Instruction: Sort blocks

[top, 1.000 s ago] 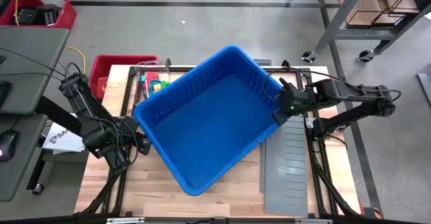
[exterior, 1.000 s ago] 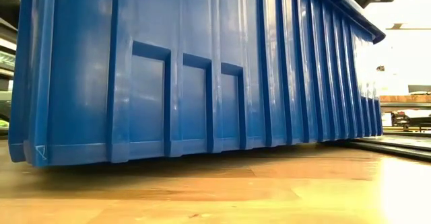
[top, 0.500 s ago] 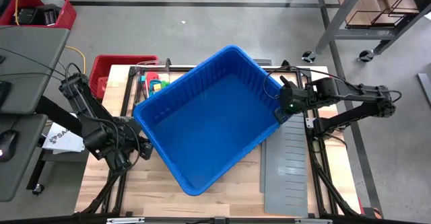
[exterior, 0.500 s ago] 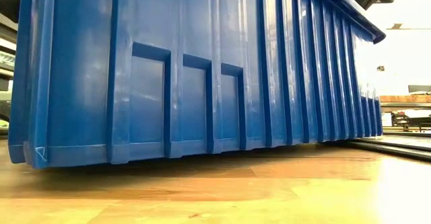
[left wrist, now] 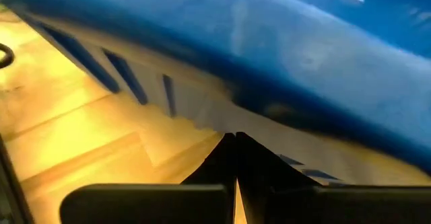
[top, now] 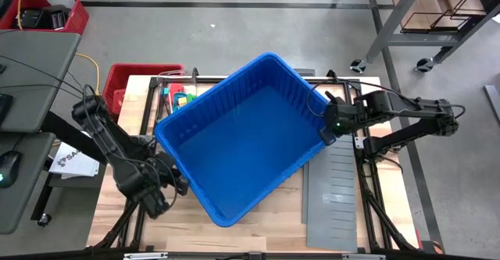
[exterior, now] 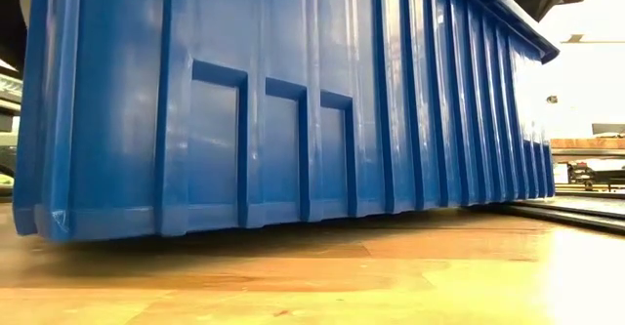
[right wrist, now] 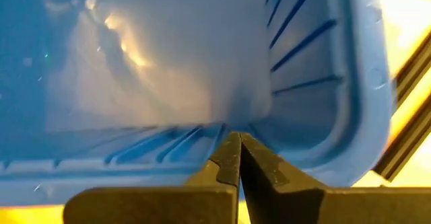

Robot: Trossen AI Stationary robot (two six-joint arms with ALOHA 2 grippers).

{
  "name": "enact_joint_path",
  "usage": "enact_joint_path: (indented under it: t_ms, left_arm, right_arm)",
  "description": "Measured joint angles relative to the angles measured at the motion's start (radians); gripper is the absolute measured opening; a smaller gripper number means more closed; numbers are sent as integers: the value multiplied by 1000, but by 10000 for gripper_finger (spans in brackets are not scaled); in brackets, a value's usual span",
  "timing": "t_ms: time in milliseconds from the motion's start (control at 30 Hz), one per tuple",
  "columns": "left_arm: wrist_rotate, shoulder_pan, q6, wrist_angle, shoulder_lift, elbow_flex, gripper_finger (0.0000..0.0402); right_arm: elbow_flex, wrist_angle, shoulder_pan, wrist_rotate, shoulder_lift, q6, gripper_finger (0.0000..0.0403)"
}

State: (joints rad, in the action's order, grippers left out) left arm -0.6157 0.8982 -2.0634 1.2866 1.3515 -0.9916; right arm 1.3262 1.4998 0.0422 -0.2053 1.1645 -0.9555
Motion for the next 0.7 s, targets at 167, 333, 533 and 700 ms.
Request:
enact_joint_path:
  t_ms: [167,333,533,700]
  left_arm:
    - [-16,-51,23,31,3,-2,0]
    - [-30,-81,60,39,-18,0,0]
    - [-29,-90,67,89,-51,-1,0]
    - [-24,-94,39,148,-97,1,0]
  right_arm:
    - [0,8,83,47,29,-88,0]
    - [2,-4,208,92,89,-208,0]
    - [2,-111,341,121,148,-352,0]
    - [-4,-274,417,133,202,-433,0]
